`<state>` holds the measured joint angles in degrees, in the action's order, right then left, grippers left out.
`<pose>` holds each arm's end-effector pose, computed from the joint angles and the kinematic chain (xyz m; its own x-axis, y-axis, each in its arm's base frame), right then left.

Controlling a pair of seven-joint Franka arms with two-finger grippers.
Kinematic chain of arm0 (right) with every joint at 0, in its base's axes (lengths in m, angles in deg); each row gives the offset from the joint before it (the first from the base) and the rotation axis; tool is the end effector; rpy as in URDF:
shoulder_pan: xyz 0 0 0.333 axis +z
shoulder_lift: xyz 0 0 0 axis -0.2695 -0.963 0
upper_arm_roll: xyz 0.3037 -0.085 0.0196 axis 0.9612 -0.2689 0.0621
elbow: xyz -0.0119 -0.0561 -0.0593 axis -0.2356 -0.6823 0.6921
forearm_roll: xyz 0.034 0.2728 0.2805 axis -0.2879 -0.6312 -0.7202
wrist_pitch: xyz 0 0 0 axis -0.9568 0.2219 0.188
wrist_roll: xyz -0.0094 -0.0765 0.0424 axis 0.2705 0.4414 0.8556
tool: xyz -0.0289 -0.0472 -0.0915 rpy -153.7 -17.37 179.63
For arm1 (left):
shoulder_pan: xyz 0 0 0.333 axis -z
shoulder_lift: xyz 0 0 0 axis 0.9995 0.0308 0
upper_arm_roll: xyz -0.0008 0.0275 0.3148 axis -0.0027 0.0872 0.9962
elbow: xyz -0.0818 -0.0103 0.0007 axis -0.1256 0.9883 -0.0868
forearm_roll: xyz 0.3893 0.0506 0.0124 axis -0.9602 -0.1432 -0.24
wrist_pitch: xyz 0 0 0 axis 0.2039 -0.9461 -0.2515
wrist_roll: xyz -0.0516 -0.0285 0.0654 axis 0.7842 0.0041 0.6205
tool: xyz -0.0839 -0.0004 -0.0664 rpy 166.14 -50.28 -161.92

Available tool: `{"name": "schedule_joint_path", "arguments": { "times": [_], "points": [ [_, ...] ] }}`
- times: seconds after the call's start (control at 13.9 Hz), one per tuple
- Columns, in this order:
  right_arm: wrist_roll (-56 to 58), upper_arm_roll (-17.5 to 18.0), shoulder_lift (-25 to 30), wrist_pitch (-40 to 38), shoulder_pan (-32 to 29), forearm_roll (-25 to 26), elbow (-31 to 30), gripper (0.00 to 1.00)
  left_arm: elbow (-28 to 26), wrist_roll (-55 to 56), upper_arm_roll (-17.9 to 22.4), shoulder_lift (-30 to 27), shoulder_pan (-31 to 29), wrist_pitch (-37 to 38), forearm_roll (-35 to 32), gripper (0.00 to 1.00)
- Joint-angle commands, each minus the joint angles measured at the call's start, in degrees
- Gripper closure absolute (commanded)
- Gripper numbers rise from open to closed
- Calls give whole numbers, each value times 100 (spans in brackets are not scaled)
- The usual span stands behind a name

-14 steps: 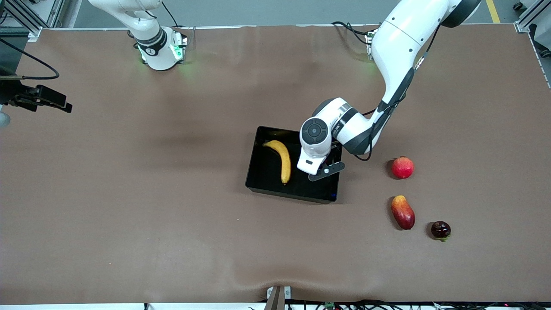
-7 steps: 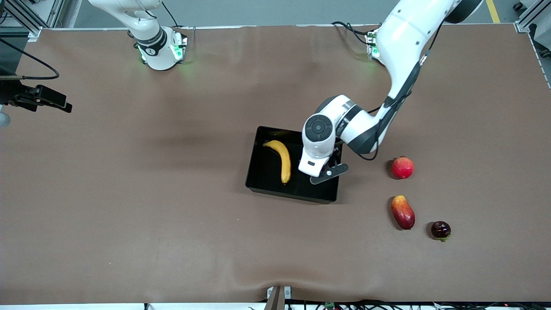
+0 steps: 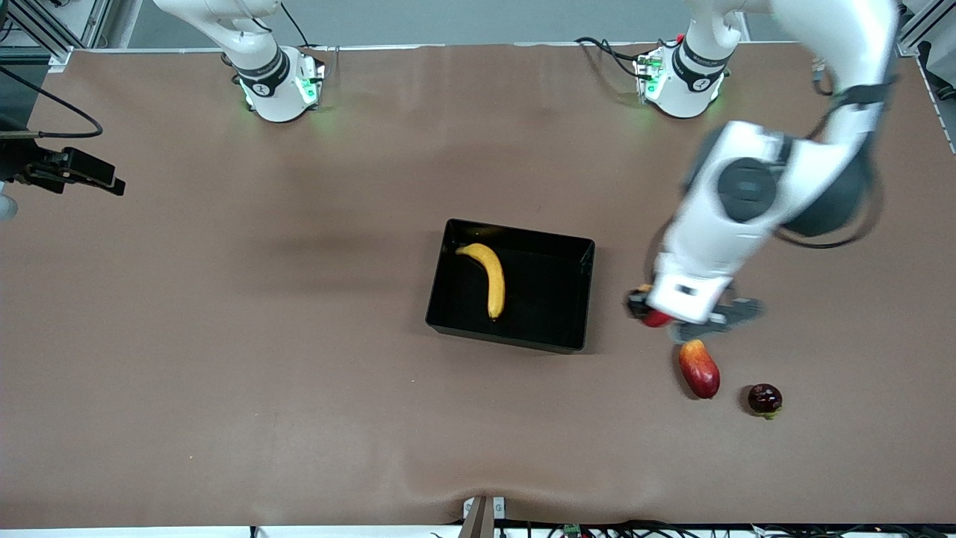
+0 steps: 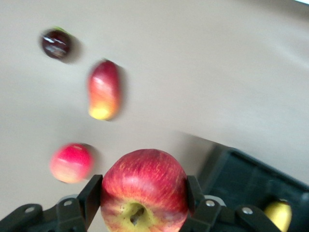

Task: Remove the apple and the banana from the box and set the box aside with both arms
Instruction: 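Lift the apple out and carry it beside the mango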

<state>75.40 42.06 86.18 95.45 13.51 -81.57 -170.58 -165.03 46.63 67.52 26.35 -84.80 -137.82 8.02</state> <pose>0.5396 -0.0305 0.6166 0.9887 -0.0722 -0.1317 -0.0802 -0.9952 -0.0565 0.6405 -0.1979 0.4428 0.9598 0.2657 0.0906 0.2705 -0.9617 -0.0450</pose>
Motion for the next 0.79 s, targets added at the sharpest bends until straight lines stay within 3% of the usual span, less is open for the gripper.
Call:
{"name": "schedule_joint_path", "arguments": {
  "times": [0.0, 0.36, 0.72],
  "points": [
    [-73, 44, 44, -56, -51, 9, 19, 0, -169, -769, -47, -61, -562, 209, 105, 100],
    [-73, 53, 18, -56, -7, 9, 19, 0, -318, -1921, -39, 220, -1677, 148, 79, 100],
    [-82, 70, 0, -21, 37, 1, 19, 0, -862, -2107, -3, 642, -2171, -580, -9, 100]
  ]
}}
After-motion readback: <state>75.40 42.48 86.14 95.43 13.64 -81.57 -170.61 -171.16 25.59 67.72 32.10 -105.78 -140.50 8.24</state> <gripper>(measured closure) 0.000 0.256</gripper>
